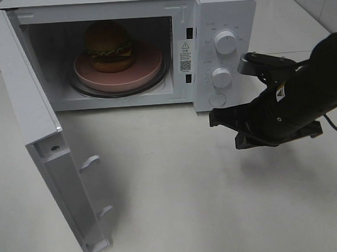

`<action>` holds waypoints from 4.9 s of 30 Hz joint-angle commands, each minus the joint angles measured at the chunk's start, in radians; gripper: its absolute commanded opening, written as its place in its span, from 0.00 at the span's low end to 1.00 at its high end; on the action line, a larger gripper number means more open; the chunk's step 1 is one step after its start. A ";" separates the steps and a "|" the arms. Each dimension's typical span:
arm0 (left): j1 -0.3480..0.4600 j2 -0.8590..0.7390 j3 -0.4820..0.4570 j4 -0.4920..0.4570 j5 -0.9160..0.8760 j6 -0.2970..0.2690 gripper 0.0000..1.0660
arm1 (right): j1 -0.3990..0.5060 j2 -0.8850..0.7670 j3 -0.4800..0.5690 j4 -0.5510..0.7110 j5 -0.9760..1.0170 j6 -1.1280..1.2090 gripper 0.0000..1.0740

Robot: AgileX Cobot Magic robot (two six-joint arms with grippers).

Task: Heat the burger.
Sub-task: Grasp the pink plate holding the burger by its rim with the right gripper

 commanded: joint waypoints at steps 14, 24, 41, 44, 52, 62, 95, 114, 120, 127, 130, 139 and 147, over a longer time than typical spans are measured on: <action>0.001 -0.021 0.004 -0.001 -0.009 -0.007 0.91 | -0.004 -0.009 -0.185 -0.003 0.418 -0.916 0.02; 0.001 -0.021 0.004 -0.001 -0.009 -0.007 0.91 | -0.004 -0.009 -0.228 -0.003 0.430 -1.480 0.04; 0.001 -0.021 0.004 -0.001 -0.009 -0.007 0.91 | 0.063 -0.009 -0.228 -0.198 0.290 -1.678 0.45; 0.001 -0.021 0.004 0.001 -0.009 -0.007 0.91 | 0.085 -0.008 -0.231 -0.213 0.243 -1.636 0.62; 0.001 -0.021 0.004 0.010 -0.008 -0.007 0.91 | 0.127 0.042 -0.335 -0.251 0.248 -1.543 0.83; 0.001 -0.021 0.004 0.010 -0.008 -0.007 0.91 | 0.161 0.170 -0.499 -0.274 0.207 -1.541 0.80; 0.001 -0.021 0.004 0.010 -0.008 -0.007 0.91 | 0.208 0.604 -0.959 -0.284 0.147 -1.422 0.74; 0.001 -0.021 0.004 0.010 -0.008 -0.007 0.91 | 0.208 0.751 -1.138 -0.256 0.228 -1.419 0.71; 0.001 -0.021 0.004 0.010 -0.008 -0.007 0.91 | 0.208 0.790 -1.213 -0.220 0.248 -1.419 0.71; 0.001 -0.021 0.004 0.010 -0.008 -0.007 0.91 | 0.204 0.837 -1.274 -0.184 0.253 -1.419 0.71; 0.001 -0.021 0.004 0.010 -0.008 -0.007 0.91 | 0.201 0.846 -1.274 -0.182 0.254 -1.416 0.71; 0.001 -0.021 0.004 0.010 -0.008 -0.007 0.91 | 0.193 0.851 -1.274 -0.181 0.254 -1.394 0.34; 0.001 -0.021 0.004 0.010 -0.008 -0.007 0.91 | 0.193 0.846 -1.274 -0.179 0.256 -1.392 0.00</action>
